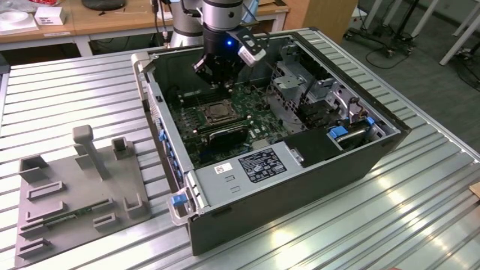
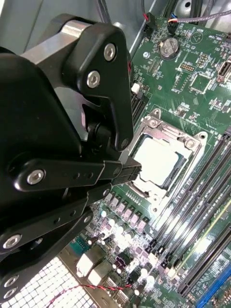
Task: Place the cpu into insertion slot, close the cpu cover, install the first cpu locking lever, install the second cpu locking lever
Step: 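Install the first cpu locking lever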
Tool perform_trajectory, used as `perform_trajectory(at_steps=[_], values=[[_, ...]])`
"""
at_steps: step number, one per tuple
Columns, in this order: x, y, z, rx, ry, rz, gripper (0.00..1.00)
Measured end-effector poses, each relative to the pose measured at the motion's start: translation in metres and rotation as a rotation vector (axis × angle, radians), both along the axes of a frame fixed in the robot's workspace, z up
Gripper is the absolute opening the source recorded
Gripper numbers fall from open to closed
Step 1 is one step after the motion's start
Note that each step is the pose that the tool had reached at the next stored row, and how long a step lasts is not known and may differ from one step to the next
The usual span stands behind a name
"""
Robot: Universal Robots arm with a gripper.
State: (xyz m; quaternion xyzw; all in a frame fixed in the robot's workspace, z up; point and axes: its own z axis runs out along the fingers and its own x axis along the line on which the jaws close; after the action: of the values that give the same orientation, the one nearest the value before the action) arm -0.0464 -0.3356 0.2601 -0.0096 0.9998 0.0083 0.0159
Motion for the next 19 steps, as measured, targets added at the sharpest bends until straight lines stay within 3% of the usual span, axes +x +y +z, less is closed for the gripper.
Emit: perform_trajectory(at_steps=[6,16,19], values=[[-0.0089,0.0000,-0.0002,0.0000,-0.0027,0.000,0.11],[-0.0354,0.0000,-0.0009,0.0002,-0.0122,0.000,0.11],[-0.0379,0.0001,-0.0009,0.0002,-0.0128,0.000,0.11]])
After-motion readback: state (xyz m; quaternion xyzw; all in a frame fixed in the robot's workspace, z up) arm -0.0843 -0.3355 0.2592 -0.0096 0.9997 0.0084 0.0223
